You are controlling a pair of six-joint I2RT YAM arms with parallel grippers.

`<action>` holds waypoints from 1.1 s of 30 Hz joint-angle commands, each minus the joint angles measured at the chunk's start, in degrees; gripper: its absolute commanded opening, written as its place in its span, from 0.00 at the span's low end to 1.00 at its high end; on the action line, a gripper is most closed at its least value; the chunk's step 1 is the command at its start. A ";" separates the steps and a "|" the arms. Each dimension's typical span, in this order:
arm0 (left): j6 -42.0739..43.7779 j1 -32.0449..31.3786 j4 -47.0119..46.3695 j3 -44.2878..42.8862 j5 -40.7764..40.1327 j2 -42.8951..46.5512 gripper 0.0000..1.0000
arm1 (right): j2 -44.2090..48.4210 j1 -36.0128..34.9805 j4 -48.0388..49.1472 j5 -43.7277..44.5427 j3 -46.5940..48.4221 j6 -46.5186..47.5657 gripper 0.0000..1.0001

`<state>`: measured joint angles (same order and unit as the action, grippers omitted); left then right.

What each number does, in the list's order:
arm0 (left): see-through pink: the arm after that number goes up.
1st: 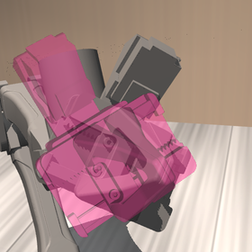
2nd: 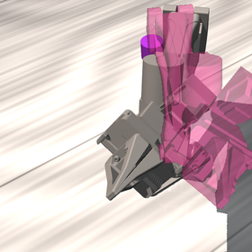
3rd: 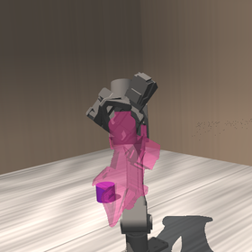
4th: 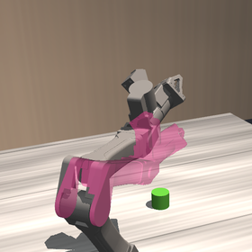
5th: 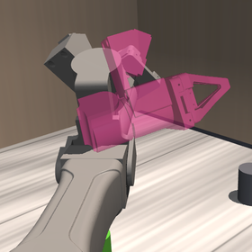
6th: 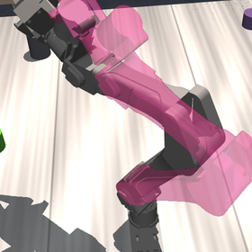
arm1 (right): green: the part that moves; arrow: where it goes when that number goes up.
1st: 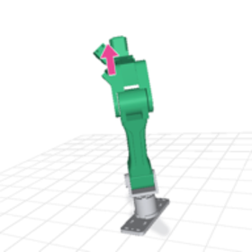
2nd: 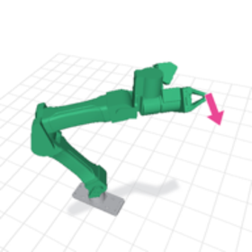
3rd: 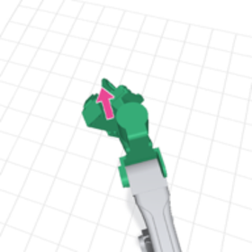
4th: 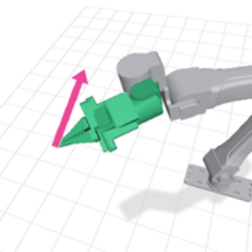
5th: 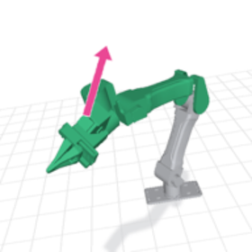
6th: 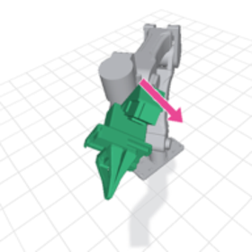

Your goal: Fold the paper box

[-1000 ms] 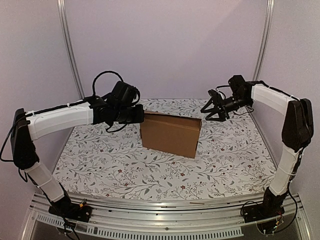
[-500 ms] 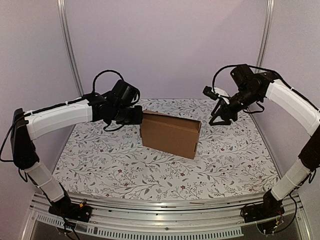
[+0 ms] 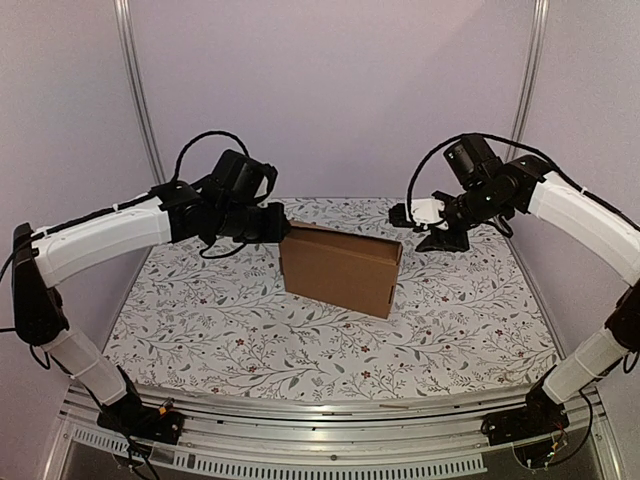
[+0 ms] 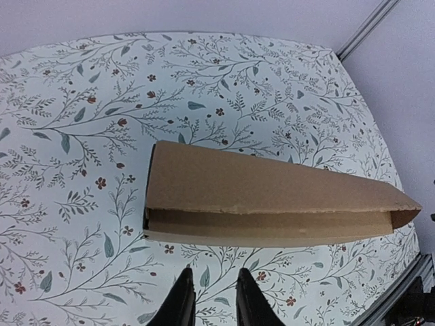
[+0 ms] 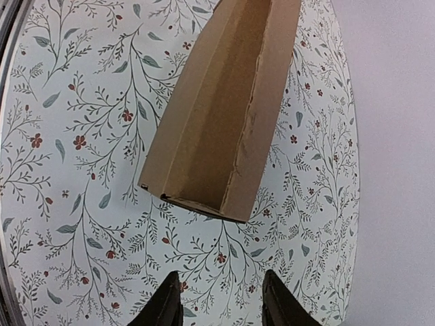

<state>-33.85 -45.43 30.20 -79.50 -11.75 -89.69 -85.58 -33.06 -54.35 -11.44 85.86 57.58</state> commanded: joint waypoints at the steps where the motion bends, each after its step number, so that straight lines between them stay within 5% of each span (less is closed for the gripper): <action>1: -0.03 -2.38 -4.77 2.34 2.69 -1.10 0.21 | -2.18 -1.99 1.97 2.97 1.61 5.13 0.37; 33: -0.51 -3.88 -11.90 -0.80 6.50 -12.44 0.12 | -6.78 -13.65 8.63 21.56 -2.79 11.85 0.16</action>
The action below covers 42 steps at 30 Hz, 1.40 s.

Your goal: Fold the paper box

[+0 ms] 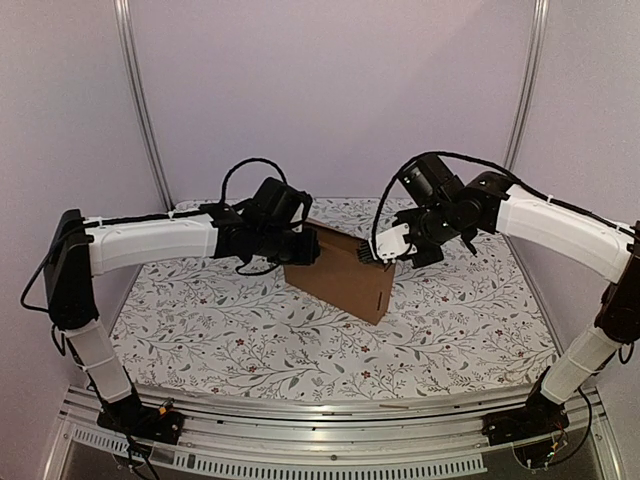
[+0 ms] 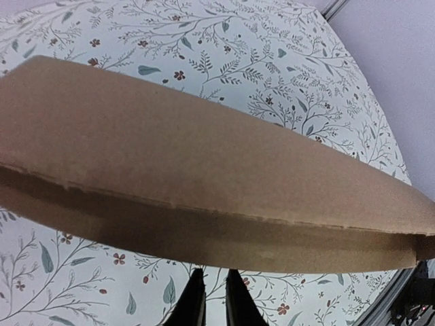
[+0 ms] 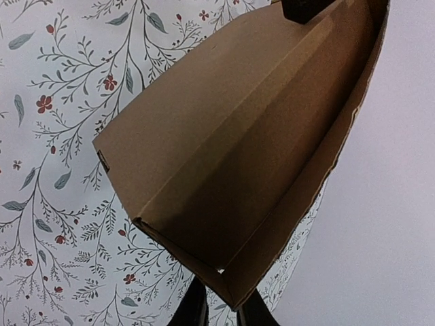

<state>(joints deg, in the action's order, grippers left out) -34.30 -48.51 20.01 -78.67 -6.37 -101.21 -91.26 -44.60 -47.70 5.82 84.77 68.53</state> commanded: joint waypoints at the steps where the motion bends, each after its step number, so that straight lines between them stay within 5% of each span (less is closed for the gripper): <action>1: -0.02 -0.80 -1.65 -1.61 1.22 -0.85 0.12 | -1.15 -2.34 2.15 4.89 -1.95 0.97 0.15; 7: -0.84 -2.04 -1.43 2.09 0.40 6.08 0.13 | 0.11 -0.87 -0.21 4.95 -0.61 -2.29 0.24; 11: -6.35 -3.96 -2.98 5.84 -2.47 12.09 0.30 | 1.87 3.48 -2.36 0.06 -0.66 -4.33 0.35; 18: -22.02 -5.89 -21.62 13.57 -3.45 14.99 0.34 | 2.24 12.82 -2.18 -16.88 -0.24 -11.75 0.42; 27: -28.96 -6.99 -18.97 8.88 -2.96 8.48 0.36 | -2.46 12.42 3.42 -27.21 -2.61 -21.13 0.44; 36: -27.29 -6.88 -16.18 16.69 -10.87 19.08 0.35 | -2.39 5.28 5.15 -30.57 -9.79 -25.49 0.44; 42: -26.73 -6.95 -12.75 16.57 -9.21 21.24 0.35 | -2.69 3.23 4.28 -40.48 -10.17 -30.65 0.45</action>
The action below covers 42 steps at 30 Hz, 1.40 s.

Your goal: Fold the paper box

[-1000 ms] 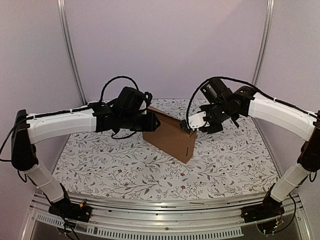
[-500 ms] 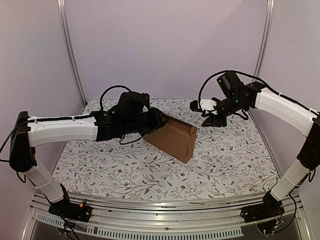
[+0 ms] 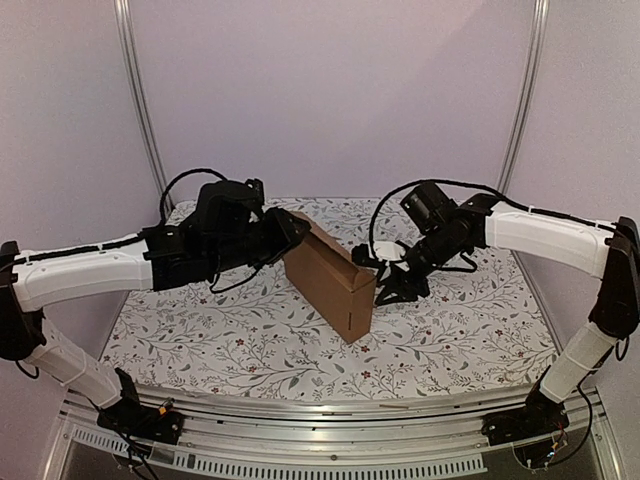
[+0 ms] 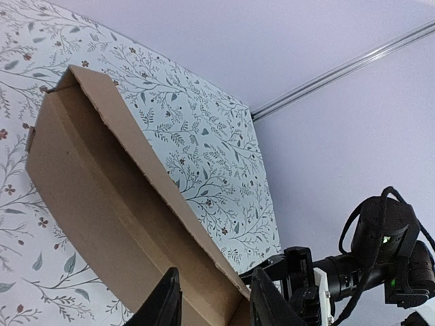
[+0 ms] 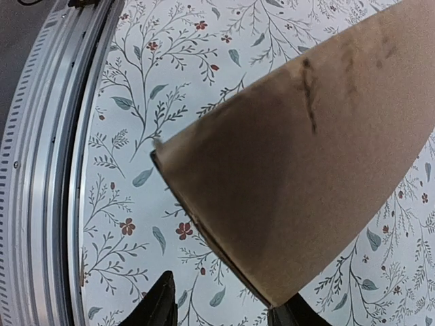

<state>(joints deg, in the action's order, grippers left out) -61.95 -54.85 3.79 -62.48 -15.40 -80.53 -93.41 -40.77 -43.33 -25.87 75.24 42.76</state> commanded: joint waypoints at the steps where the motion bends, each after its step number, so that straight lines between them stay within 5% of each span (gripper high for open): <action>1: 0.64 -0.61 3.95 0.23 0.55 0.39 0.35 | -0.69 -0.62 -0.13 -10.72 -0.44 -6.16 0.45; 16: -3.21 -0.77 14.23 -11.40 12.99 -6.74 0.35 | 0.91 3.27 -0.13 -9.46 -1.06 -8.37 0.48; 42: -6.40 -3.95 19.12 -18.02 14.96 -15.51 0.26 | 1.30 3.33 0.15 -9.98 -1.06 -10.36 0.50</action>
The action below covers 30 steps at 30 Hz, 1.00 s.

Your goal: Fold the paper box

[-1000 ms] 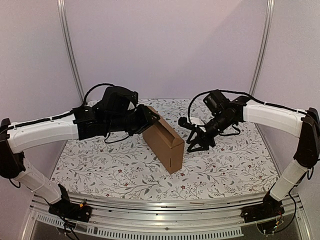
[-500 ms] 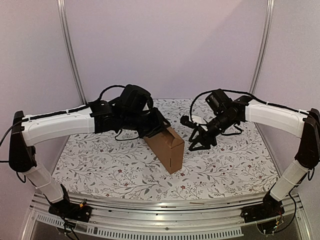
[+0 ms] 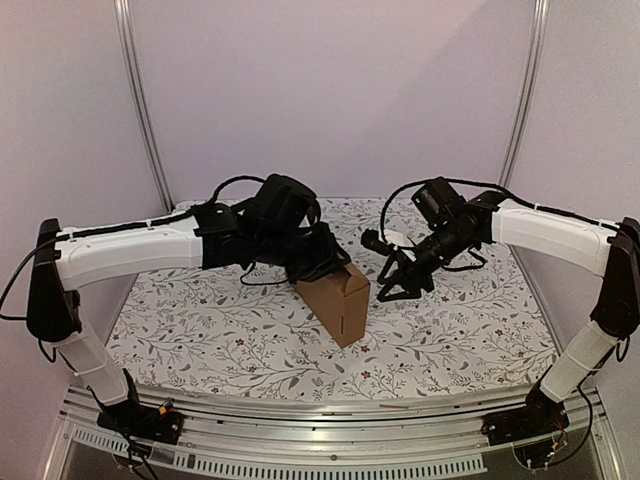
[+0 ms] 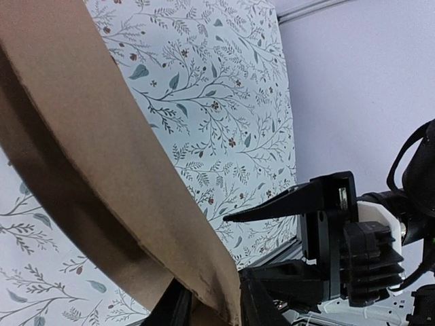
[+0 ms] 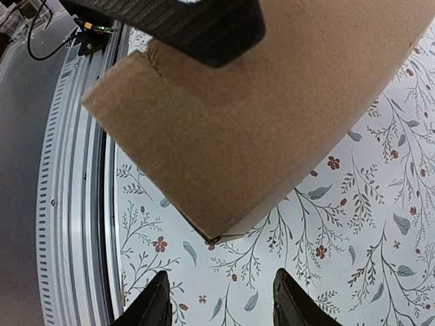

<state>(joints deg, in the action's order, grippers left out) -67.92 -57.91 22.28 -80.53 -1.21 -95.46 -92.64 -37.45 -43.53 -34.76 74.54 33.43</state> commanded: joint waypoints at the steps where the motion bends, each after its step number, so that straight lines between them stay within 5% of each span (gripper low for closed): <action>1: -0.60 -0.89 0.17 0.37 0.77 -0.59 0.24 | 0.53 -0.06 0.37 -1.09 -0.36 -1.12 0.50; 13: -2.62 -1.06 -4.00 3.56 3.33 0.00 0.20 | 0.01 0.00 0.37 -1.01 -0.36 -1.68 0.50; 22: -4.24 -0.98 -6.21 6.84 3.81 0.91 0.01 | 0.15 -0.04 0.34 -1.31 -0.19 -2.31 0.50; 30: -3.94 0.26 -5.96 8.84 4.46 1.14 0.00 | 0.44 -0.02 0.13 -1.61 -0.27 -2.43 0.50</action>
<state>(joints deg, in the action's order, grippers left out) -72.93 -58.22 13.56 -74.65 3.05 -94.21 -92.64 -37.45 -43.46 -35.33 74.54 31.66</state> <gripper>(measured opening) 0.024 0.498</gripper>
